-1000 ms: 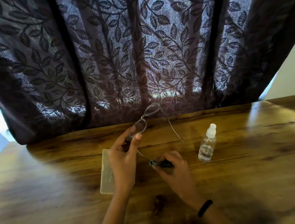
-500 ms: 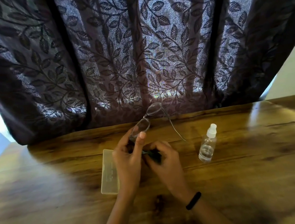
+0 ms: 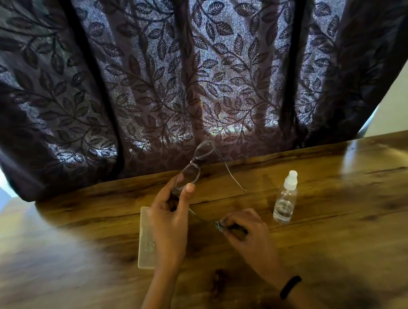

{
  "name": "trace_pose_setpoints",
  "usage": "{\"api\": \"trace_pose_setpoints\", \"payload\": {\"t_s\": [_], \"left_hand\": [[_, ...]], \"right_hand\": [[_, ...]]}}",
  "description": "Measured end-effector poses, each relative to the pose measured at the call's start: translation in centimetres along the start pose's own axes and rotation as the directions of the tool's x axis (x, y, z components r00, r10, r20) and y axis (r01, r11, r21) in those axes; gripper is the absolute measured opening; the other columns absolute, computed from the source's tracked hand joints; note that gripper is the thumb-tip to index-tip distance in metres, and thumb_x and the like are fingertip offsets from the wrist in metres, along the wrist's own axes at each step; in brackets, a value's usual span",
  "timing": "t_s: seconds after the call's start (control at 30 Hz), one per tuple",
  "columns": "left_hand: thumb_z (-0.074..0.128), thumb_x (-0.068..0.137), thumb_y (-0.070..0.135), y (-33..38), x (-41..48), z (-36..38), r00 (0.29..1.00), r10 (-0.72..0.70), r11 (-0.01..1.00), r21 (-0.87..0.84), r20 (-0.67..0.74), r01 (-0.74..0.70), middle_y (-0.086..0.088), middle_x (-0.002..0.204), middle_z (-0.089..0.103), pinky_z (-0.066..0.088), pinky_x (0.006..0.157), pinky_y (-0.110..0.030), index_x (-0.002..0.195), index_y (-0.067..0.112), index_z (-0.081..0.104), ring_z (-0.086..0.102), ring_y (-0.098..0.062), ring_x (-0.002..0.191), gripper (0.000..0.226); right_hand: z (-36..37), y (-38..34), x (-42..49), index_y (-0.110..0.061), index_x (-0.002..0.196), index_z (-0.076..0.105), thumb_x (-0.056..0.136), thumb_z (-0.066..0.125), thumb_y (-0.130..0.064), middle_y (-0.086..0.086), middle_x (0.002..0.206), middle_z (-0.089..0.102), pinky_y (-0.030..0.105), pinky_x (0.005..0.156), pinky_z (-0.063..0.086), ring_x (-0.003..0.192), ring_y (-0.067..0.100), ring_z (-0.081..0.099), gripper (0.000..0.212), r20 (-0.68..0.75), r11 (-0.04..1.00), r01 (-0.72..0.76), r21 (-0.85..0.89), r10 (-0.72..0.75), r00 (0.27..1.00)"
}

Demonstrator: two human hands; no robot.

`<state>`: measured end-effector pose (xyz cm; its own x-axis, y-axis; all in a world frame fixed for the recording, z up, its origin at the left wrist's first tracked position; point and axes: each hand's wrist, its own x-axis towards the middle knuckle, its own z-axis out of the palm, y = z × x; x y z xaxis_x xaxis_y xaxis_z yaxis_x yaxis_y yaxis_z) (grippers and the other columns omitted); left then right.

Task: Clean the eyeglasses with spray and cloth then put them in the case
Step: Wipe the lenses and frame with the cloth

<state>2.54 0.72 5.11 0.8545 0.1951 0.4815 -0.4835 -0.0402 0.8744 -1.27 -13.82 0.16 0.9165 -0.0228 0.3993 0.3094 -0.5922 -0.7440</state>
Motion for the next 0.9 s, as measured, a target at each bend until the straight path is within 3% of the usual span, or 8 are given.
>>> {"api": "trace_pose_setpoints", "payload": {"t_s": [0.1,0.17,0.23,0.33,0.4,0.5,0.7,0.9], "left_hand": [[0.061,0.080,0.045,-0.1,0.0,0.3,0.999,-0.004,1.000,-0.019,0.044,0.005,-0.007,0.085,0.057,0.038,0.054,-0.004,0.111,0.023,0.064,0.048,-0.028,0.071,0.037],[0.061,0.081,0.042,-0.1,0.0,0.4,0.999,-0.020,1.000,-0.010,0.029,0.020,-0.006,0.082,0.060,0.038,0.054,-0.005,0.111,0.024,0.064,0.049,-0.029,0.065,0.035],[0.061,0.081,0.040,-0.3,0.2,0.1,1.000,-0.023,1.000,0.005,-0.002,0.023,0.002,0.072,0.067,0.042,0.050,-0.015,0.110,0.025,0.064,0.050,-0.019,0.054,0.033],[0.061,0.081,0.047,-0.4,0.6,-0.4,1.000,-0.024,0.999,0.043,-0.013,0.025,-0.009,0.072,0.068,0.043,0.048,-0.049,0.112,0.019,0.064,0.050,-0.036,0.056,0.042],[0.061,0.078,0.050,-0.4,0.7,-0.8,1.000,-0.023,0.999,0.049,-0.009,0.024,-0.019,0.075,0.066,0.042,0.052,-0.050,0.112,0.018,0.064,0.050,-0.034,0.059,0.047],[0.062,0.080,0.049,-0.5,0.7,-1.1,0.999,-0.023,0.999,0.042,0.023,0.022,-0.001,0.080,0.072,0.043,0.059,-0.042,0.112,0.020,0.065,0.056,-0.023,0.066,0.043],[0.060,0.080,0.053,-1.2,0.9,-1.7,0.992,-0.030,0.993,0.116,0.122,0.016,0.013,0.098,0.071,0.053,0.072,-0.033,0.113,0.038,0.061,0.066,-0.011,0.087,0.036],[0.053,0.082,0.058,-1.0,0.9,-2.4,0.964,0.004,0.996,0.088,0.268,-0.028,0.009,0.079,0.064,0.044,0.058,-0.018,0.108,0.033,0.064,0.057,-0.008,0.067,0.038]], "right_hand": [[-0.6,0.6,-0.1,-0.028,0.085,0.061,0.074,0.071,-0.007,-0.031,0.086,0.049,0.013,0.076,0.046,0.092,-0.002,0.052,0.026,-0.024,1.000,-0.025,-0.001,0.025,0.999],[-0.9,1.2,-0.2,-0.029,0.086,0.061,0.075,0.070,-0.007,-0.031,0.086,0.050,0.006,0.072,0.044,0.092,-0.006,0.051,0.026,-0.036,0.998,-0.063,-0.012,0.062,0.997],[-1.2,1.9,-0.2,-0.030,0.087,0.060,0.076,0.069,-0.007,-0.028,0.087,0.051,0.004,0.070,0.043,0.091,-0.005,0.051,0.027,-0.046,0.992,-0.128,-0.022,0.127,0.991],[-1.8,3.1,0.1,-0.025,0.094,0.062,0.079,0.067,-0.007,-0.015,0.097,0.056,0.006,0.076,0.042,0.092,-0.002,0.051,0.023,-0.040,0.976,-0.202,-0.074,0.200,0.979],[-2.2,3.6,0.5,-0.020,0.101,0.063,0.081,0.063,-0.006,-0.009,0.108,0.055,0.010,0.086,0.041,0.097,0.001,0.051,0.023,-0.004,0.962,-0.238,-0.130,0.240,0.971],[-2.5,3.6,0.9,-0.017,0.109,0.062,0.084,0.060,-0.005,-0.009,0.114,0.049,0.013,0.090,0.038,0.103,0.003,0.048,0.028,-0.003,0.952,-0.262,-0.158,0.265,0.964],[-3.9,0.9,2.9,-0.016,0.098,0.064,0.087,0.058,-0.017,-0.001,0.091,0.065,0.015,0.071,0.048,0.083,0.009,0.059,0.013,-0.127,0.919,-0.292,0.263,0.333,0.934],[-5.1,-0.4,5.5,-0.007,0.089,0.067,0.091,0.050,-0.031,0.005,0.078,0.068,0.018,0.058,0.052,0.066,0.011,0.062,0.029,0.085,0.594,-0.418,0.687,0.505,0.859]]}}
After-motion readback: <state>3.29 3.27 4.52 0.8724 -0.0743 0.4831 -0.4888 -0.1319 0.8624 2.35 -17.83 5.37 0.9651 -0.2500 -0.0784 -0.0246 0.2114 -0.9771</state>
